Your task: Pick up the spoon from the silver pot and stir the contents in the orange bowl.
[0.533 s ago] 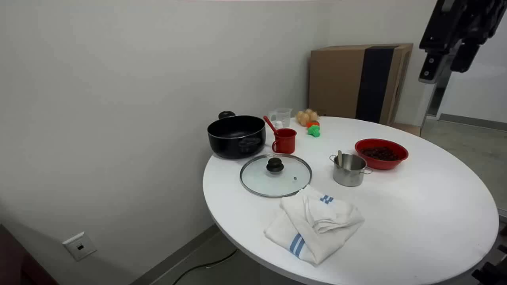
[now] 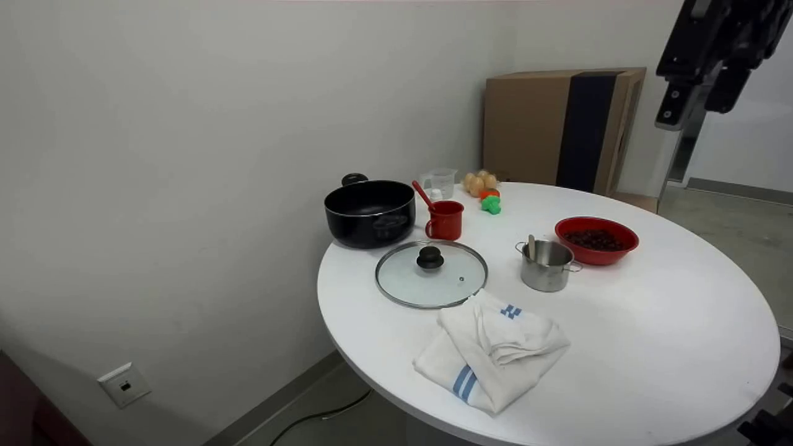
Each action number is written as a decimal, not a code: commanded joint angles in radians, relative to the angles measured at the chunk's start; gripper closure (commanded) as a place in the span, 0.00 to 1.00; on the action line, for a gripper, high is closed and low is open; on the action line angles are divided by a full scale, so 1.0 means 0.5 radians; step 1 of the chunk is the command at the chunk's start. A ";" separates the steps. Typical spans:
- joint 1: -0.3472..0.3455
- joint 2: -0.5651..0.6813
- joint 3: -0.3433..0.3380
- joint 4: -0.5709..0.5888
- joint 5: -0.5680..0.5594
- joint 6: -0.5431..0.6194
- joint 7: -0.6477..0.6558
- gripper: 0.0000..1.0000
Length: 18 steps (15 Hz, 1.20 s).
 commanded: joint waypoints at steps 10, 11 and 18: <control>-0.122 0.177 0.000 0.013 -0.323 0.201 -0.024 0.00; -0.136 0.230 -0.025 0.020 -0.370 0.263 -0.045 0.00; -0.166 0.695 -0.193 0.125 -0.379 0.744 -0.216 0.00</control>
